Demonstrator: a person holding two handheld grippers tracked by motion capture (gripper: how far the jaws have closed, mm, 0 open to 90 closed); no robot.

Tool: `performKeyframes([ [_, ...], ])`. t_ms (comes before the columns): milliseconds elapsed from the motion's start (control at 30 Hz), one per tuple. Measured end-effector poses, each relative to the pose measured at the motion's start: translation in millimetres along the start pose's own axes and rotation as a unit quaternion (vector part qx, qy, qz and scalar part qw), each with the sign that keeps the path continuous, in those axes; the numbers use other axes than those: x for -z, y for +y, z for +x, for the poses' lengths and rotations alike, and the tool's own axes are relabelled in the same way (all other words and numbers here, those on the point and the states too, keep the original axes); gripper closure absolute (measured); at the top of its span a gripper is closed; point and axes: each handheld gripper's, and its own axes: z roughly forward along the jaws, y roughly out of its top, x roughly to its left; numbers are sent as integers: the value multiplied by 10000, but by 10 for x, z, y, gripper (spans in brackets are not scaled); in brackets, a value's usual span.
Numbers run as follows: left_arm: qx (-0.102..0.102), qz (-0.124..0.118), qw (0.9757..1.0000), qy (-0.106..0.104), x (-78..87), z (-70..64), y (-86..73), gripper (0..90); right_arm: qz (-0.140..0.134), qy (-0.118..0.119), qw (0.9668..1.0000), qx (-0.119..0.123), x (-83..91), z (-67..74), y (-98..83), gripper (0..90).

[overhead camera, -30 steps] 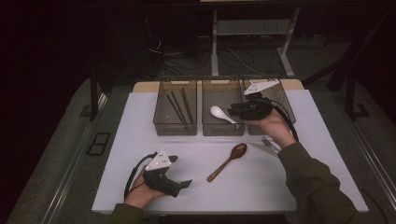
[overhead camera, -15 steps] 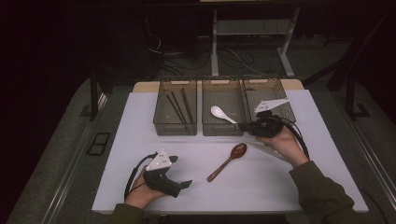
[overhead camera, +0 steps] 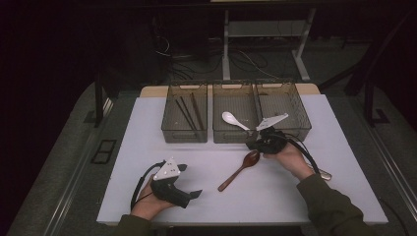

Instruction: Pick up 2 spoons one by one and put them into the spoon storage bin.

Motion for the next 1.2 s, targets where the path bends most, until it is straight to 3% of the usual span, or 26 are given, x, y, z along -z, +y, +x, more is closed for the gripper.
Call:
performKeyframes([
  [200, -8, -6, 10000, -3, 3, 3, -4, 0, 242, -121, 9996, -52, -147, -28, -37, 894],
  [433, -11, -11, 10000, -8, 6, 4, -5, 0, 366, -156, 9992, 1, -170, -15, -48, 894],
  [1200, 3, 8, 10000, -34, 5, 3, -9, 0, 720, -34, 9973, 106, 38, 33, -249, 894],
])
